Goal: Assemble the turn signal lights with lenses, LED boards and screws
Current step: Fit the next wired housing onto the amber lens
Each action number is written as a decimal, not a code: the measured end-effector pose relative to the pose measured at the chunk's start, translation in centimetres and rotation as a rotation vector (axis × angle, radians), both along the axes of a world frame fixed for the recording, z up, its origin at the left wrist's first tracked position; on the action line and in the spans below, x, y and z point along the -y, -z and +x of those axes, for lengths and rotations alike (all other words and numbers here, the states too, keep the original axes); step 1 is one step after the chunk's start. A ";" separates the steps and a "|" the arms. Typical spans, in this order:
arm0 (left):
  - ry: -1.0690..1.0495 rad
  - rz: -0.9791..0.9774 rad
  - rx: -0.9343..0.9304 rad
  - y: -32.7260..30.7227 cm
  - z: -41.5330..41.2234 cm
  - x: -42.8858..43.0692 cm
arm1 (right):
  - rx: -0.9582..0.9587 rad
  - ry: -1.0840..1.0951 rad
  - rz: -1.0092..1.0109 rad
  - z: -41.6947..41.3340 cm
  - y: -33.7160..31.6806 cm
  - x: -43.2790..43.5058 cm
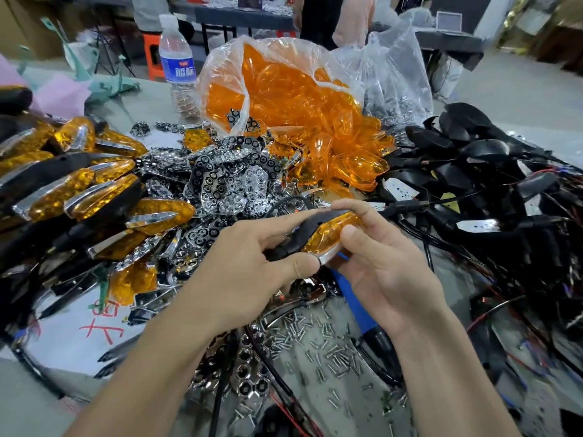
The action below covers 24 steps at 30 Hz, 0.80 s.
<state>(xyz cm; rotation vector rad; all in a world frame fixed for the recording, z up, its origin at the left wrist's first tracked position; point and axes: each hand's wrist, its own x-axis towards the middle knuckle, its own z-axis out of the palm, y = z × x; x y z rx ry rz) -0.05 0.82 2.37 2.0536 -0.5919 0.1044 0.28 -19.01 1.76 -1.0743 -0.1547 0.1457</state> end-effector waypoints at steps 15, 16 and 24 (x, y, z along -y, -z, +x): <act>-0.116 0.132 0.050 -0.2 -0.5 0.7 | -0.033 0.065 0.006 0.0 0.1 0.2; -0.112 0.124 0.054 -0.3 -0.6 0.6 | -0.026 0.060 0.022 -0.1 0.1 0.0; -0.147 0.091 0.022 0.1 0.0 0.2 | 0.017 0.200 -0.012 -0.2 0.1 -1.3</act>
